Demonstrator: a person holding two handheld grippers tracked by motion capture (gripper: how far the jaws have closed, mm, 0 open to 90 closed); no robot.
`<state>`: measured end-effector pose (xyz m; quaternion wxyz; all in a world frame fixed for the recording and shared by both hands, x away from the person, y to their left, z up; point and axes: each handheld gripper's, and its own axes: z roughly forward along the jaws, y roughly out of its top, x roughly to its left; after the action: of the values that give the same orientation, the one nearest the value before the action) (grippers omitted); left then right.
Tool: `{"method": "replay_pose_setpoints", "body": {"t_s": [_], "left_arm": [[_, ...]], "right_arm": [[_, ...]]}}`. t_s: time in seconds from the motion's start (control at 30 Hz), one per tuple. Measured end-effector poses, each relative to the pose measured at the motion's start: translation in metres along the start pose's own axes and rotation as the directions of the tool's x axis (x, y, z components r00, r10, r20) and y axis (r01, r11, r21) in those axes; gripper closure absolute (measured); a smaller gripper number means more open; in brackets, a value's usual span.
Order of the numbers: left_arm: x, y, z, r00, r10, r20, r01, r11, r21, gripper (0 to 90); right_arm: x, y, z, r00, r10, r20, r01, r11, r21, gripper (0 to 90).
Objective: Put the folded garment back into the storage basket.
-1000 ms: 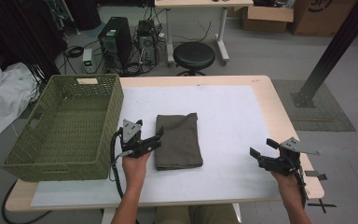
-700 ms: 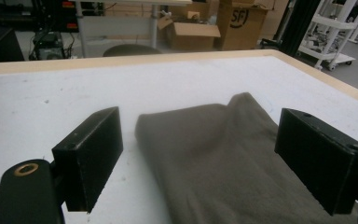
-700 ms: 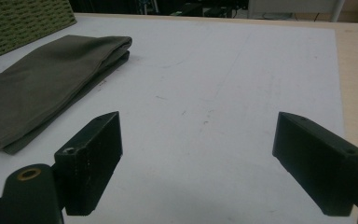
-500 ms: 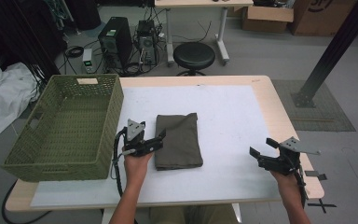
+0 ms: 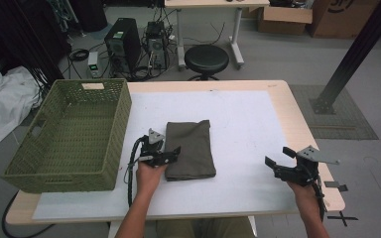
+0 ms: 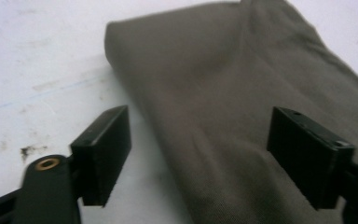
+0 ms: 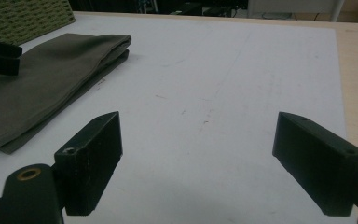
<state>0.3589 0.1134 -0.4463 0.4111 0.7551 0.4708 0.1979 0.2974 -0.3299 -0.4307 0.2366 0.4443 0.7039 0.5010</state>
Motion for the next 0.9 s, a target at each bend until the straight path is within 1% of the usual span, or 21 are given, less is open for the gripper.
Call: {"method": "replay_pose_setpoints", "body": {"t_s": [0.1, 0.13, 0.17, 0.23, 0.33, 0.37, 0.4, 0.43, 0.47, 0.5, 0.6, 0.63, 0.67, 0.7, 0.73, 0.77, 0.8, 0.83, 0.9], "left_arm": [[-0.001, 0.001, 0.002, 0.9989, 0.023, 0.041, -0.024, 0.999, 0.037, 33.0], [-0.002, 0.001, 0.003, 0.9985, 0.03, 0.046, -0.032, 0.9983, 0.048, 35.2], [-0.002, 0.002, 0.005, 0.9981, 0.04, 0.048, -0.044, 0.9965, 0.071, 37.2], [-0.002, 0.003, 0.008, 0.9986, 0.03, 0.043, -0.034, 0.9944, 0.1, 36.5], [0.001, 0.004, 0.009, 0.9986, -0.001, 0.052, -0.005, 0.9944, 0.105, 37.9], [0.001, 0.004, 0.009, 0.9987, -0.008, 0.049, 0.003, 0.9942, 0.107, 38.4], [0.001, 0.005, 0.008, 0.9993, -0.015, 0.034, 0.011, 0.9931, 0.116, 39.6], [0.0, 0.007, 0.008, 0.9994, -0.025, 0.024, 0.021, 0.9916, 0.128, 42.7], [-0.002, 0.007, 0.008, 0.9997, -0.02, 0.01, 0.019, 0.9912, 0.131, 42.7], [-0.005, 0.007, 0.009, 1.0, -0.004, -0.005, 0.004, 0.991, 0.134, 42.8], [-0.005, 0.007, 0.009, 0.9998, -0.015, -0.013, 0.017, 0.9922, 0.124, 44.7], [-0.003, 0.007, 0.009, 0.9994, -0.031, -0.011, 0.032, 0.9926, 0.117, 48.2], [-0.002, 0.007, 0.01, 0.999, -0.044, 0.0, 0.044, 0.9933, 0.107, 54.5], [-0.002, 0.006, 0.011, 0.998, -0.053, 0.035, 0.049, 0.9938, 0.1, 64.7], [-0.004, 0.006, 0.012, 0.9982, -0.043, 0.043, 0.039, 0.9949, 0.093, 77.4], [-0.007, 0.007, 0.012, 0.9993, -0.013, 0.036, 0.01, 0.9961, 0.087, 80.0], [-0.008, 0.007, 0.013, 0.9994, 0.005, 0.035, -0.008, 0.9965, 0.083, 81.5], [-0.008, 0.006, 0.013, 0.9991, 0.003, 0.041, -0.007, 0.9967, 0.081, 81.9], [-0.004, 0.006, 0.012, 0.9977, -0.011, 0.067, 0.006, 0.9972, 0.075, 82.5]], "right_arm": [[0.0, 0.0, 0.001, 1.0, 0.001, 0.0, -0.001, 1.0, 0.004, 15.7], [0.0, 0.0, 0.002, 1.0, 0.002, 0.0, -0.002, 1.0, 0.004, 15.7], [0.0, 0.0, 0.002, 1.0, 0.003, -0.001, -0.003, 1.0, 0.006, 15.7], [0.001, -0.001, 0.003, 1.0, 0.003, -0.006, -0.003, 1.0, 0.009, 15.7], [0.001, -0.001, 0.005, 0.9999, 0.003, -0.01, -0.002, 1.0, 0.012, 15.7], [0.001, -0.001, 0.005, 0.9999, 0.002, -0.01, -0.001, 1.0, 0.015, 15.7], [0.001, -0.001, 0.005, 0.9999, 0.002, -0.01, -0.001, 1.0, 0.016, 15.7], [0.001, -0.001, 0.006, 0.9999, 0.003, -0.011, -0.003, 1.0, 0.017, 15.7], [0.001, -0.001, 0.006, 0.9999, 0.002, -0.012, -0.002, 1.0, 0.018, 15.7], [0.001, -0.001, 0.006, 0.9999, 0.002, -0.014, -0.002, 1.0, 0.019, 15.7], [0.0, -0.002, 0.007, 0.9999, 0.003, -0.015, -0.003, 1.0, 0.024, 15.7], [0.0, -0.003, 0.007, 0.9999, 0.004, -0.015, -0.004, 1.0, 0.026, 15.7], [0.0, -0.003, 0.008, 0.9999, 0.005, -0.014, -0.005, 1.0, 0.026, 15.7], [0.0, -0.003, 0.008, 0.9999, 0.006, -0.015, -0.006, 1.0, 0.026, 15.7], [0.0, -0.002, 0.008, 0.9999, 0.005, -0.016, -0.005, 1.0, 0.027, 15.7], [0.0, -0.002, 0.008, 0.9998, 0.005, -0.017, -0.004, 1.0, 0.025, 15.7], [0.0, -0.002, 0.008, 0.9998, 0.005, -0.018, -0.004, 1.0, 0.024, 15.7], [0.0, -0.002, 0.008, 0.9998, 0.005, -0.018, -0.004, 1.0, 0.023, 15.7], [0.0, -0.002, 0.008, 0.9998, 0.007, -0.017, -0.007, 1.0, 0.022, 15.7]]}}
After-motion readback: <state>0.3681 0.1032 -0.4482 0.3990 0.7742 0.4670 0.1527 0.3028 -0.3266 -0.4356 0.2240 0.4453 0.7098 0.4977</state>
